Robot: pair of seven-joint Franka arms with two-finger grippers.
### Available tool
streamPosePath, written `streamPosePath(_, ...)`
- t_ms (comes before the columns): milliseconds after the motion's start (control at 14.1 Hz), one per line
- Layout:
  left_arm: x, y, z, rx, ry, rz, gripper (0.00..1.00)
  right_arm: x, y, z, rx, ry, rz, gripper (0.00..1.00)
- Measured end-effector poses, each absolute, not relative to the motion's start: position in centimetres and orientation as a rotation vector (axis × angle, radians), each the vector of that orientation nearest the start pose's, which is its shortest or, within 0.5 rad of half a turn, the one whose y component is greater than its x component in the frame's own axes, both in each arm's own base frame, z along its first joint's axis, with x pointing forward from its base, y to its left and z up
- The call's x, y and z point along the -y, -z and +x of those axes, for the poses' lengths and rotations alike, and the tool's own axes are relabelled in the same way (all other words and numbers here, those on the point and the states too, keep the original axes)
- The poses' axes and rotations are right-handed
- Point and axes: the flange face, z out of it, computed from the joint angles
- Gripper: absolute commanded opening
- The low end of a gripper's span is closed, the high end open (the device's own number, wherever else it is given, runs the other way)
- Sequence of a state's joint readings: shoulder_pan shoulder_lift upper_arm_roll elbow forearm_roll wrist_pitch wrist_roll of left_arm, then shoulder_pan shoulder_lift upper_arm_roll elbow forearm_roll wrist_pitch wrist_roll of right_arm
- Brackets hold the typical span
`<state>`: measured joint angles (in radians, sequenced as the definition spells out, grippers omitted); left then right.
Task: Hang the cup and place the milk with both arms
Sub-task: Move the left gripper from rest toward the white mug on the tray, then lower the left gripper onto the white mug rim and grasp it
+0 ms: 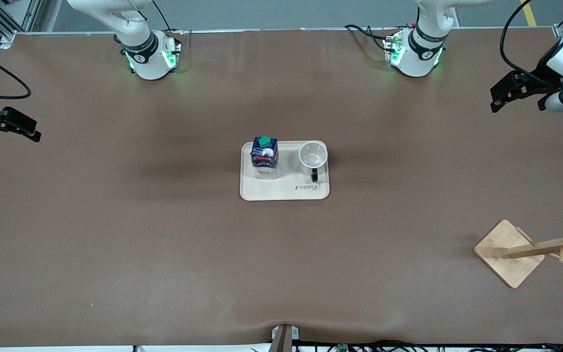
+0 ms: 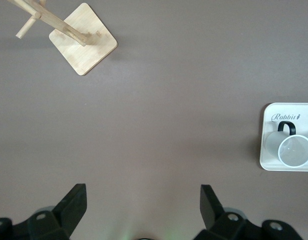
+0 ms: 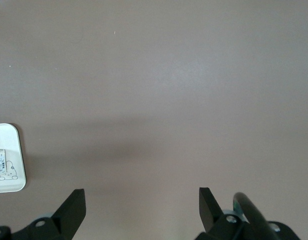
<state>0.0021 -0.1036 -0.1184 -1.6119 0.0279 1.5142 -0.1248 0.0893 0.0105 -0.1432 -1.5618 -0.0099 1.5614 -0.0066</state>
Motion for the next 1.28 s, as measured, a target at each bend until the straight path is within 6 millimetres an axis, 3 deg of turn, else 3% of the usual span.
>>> streamPosePath(498,6.3,-65.7,51.8,0.013,0.023,-3.105,1.00,3.1,-62.2,55.6,-0.076,-0.018,-3.151,1.00)
streamPosePath(711,7.3,-64.3,52.7,0.024,-0.014,-3.105,1.00,3.1,-62.2,55.6,-0.077,-0.020,-3.151,1.00)
streamPosePath(853,9.7,-62.9,53.2,0.071,-0.045,-3.101,1.00,3.1,-62.2,55.6,-0.077,-0.021,-3.150,1.00)
streamPosePath(996,13.4,-61.0,53.3,0.119,-0.066,-3.096,1.00,3.2,-62.2,55.6,-0.078,-0.021,-3.150,1.00)
streamPosePath(1138,16.7,-58.4,53.4,0.091,-0.076,-3.098,1.00,3.2,-62.2,55.6,-0.079,-0.021,-3.150,1.00)
streamPosePath(1280,18.7,-55.6,53.4,0.045,-0.080,-3.102,1.00,3.2,-62.2,55.6,-0.080,-0.021,-3.149,1.00)
